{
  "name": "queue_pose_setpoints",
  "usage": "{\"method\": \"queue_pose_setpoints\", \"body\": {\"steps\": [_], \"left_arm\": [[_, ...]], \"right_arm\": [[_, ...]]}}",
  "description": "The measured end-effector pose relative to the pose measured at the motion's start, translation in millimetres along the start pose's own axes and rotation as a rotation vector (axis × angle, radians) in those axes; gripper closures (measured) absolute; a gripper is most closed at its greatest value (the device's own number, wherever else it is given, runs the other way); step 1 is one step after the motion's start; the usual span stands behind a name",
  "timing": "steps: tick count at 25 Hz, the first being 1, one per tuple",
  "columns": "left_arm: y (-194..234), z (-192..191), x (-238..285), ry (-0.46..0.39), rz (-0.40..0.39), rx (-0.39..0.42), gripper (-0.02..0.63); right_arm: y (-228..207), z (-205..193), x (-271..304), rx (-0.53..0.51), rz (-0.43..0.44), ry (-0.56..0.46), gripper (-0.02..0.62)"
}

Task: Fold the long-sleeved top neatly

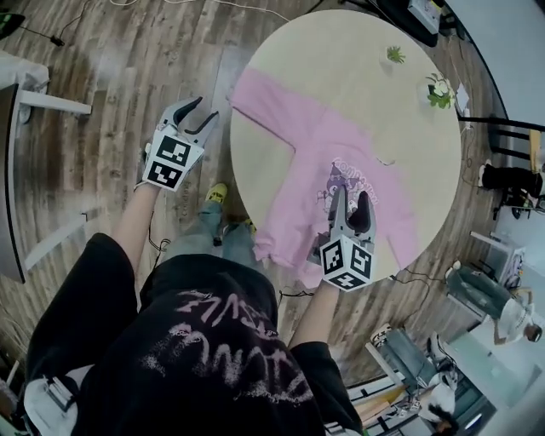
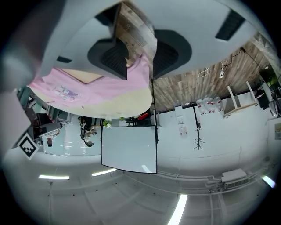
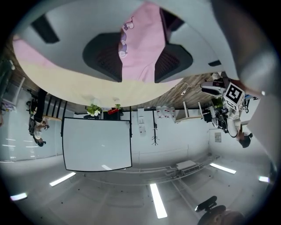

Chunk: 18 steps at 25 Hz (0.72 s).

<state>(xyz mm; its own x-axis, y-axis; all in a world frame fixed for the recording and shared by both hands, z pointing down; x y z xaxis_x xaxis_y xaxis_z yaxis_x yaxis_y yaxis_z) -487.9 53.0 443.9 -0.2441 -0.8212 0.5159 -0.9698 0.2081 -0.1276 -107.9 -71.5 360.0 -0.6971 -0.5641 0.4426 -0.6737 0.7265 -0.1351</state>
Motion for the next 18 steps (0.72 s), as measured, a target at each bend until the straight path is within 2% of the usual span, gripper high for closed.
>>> {"method": "queue_pose_setpoints", "body": {"steps": [7, 10, 18], "left_arm": [[-5, -45, 45, 0.047, -0.022, 0.018, 0.423], [-8, -63, 68, 0.065, -0.031, 0.001, 0.423], [-11, -104, 130, 0.123, -0.066, 0.007, 0.422]], "right_arm": [[5, -12, 32, -0.026, 0.01, 0.058, 0.359], [6, -17, 44, -0.036, 0.02, 0.083, 0.359], [0, -36, 67, -0.022, 0.004, 0.137, 0.359]]}}
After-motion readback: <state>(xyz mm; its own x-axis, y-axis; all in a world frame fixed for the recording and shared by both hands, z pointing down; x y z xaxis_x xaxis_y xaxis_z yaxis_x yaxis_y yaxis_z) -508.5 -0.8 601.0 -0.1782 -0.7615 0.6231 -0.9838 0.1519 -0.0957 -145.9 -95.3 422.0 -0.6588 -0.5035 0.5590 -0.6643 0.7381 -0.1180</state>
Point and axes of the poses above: the fingertips, and each gripper's own axes: x forward along the fingers, y to its left, z out of its top, the point moved 9 cm from there along -x, backward along the fingers, and after that the axes turned 12 degrees about z, right-handed, at the moved point
